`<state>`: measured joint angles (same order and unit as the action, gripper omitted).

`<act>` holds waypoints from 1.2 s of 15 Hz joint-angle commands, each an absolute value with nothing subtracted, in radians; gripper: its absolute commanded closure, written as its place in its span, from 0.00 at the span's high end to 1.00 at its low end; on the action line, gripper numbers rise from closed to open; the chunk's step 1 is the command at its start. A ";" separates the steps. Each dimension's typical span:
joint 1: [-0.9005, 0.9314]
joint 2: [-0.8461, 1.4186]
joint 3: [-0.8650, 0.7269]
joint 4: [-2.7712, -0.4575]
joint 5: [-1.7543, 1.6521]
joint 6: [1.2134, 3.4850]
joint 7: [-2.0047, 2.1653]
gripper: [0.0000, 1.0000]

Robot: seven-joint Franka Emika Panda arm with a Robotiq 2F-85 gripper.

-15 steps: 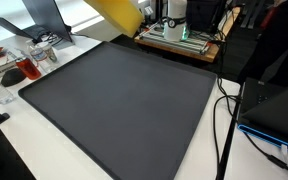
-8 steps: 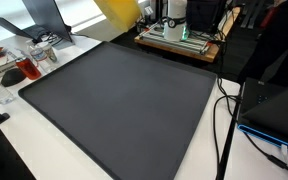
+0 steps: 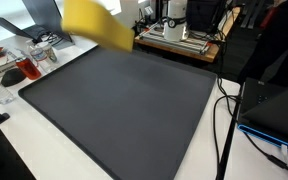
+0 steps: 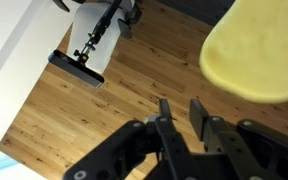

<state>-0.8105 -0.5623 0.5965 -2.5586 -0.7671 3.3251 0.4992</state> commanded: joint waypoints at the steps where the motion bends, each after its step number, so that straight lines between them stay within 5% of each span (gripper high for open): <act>1: -0.934 -0.656 0.705 -2.595 -0.739 3.379 0.539 0.59; 7: -0.985 -0.648 0.785 -2.589 -0.763 3.362 0.538 1.00; 18: -0.568 -0.348 0.615 -2.543 -0.719 2.841 0.133 1.00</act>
<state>-0.6651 -0.4355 0.6807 -2.5848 -0.7854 2.9379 0.2843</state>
